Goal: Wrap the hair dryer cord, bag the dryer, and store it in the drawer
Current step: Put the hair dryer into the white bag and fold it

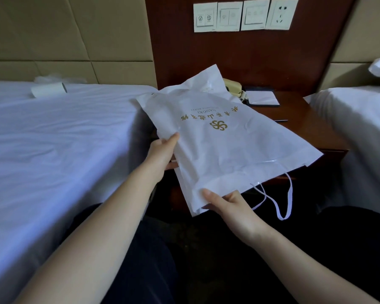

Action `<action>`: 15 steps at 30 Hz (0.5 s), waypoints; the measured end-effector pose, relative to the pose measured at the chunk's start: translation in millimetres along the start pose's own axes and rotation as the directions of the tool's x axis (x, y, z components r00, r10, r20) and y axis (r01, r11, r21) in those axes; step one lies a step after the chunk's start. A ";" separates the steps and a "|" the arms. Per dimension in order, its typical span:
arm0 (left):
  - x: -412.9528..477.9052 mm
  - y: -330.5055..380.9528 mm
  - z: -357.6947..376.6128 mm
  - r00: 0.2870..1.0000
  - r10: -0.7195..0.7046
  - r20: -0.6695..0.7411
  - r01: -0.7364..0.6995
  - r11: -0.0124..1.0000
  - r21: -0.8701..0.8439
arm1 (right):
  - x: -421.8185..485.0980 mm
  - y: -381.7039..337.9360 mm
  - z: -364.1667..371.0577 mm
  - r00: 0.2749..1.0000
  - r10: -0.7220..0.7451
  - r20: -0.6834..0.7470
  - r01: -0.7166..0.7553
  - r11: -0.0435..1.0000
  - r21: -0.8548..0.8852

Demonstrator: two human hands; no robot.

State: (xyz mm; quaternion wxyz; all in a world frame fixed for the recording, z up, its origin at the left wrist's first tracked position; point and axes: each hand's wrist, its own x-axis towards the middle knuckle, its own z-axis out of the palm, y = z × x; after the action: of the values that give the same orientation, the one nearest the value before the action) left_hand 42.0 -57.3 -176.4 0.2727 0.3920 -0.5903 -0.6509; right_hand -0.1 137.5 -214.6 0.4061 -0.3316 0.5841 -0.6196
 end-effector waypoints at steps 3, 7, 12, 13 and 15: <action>-8.6 -4.2 0.5 0.999 -0.031 0.032 0.033 0.998 -0.050 | -1.2 4.3 1.1 0.999 0.039 0.022 -0.039 0.999 -0.010; -10.4 -4.4 -1.3 0.996 -0.077 0.035 0.083 0.976 -0.200 | -0.4 6.1 -3.4 0.995 0.096 0.032 -0.095 0.994 -0.048; 14.0 10.5 -11.3 0.997 -0.064 -0.049 0.047 0.953 -0.300 | -0.8 4.1 -6.4 0.995 0.094 -0.026 -0.095 0.994 -0.059; 19.1 10.9 -13.1 0.996 -0.047 -0.080 0.025 0.967 -0.253 | -1.2 4.3 -5.9 0.995 0.077 -0.065 -0.081 0.995 -0.056; 25.3 7.4 -11.4 0.992 -0.002 -0.126 -0.018 0.988 -0.152 | -3.2 3.4 -4.1 0.993 0.033 -0.110 -0.041 0.997 -0.072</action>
State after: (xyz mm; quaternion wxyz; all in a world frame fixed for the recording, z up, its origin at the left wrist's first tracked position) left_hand 36.9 -85.5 -173.8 0.3413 0.4078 -0.5217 -0.6671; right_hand -1.9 142.2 -218.2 0.3725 -0.3013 0.6338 -0.6072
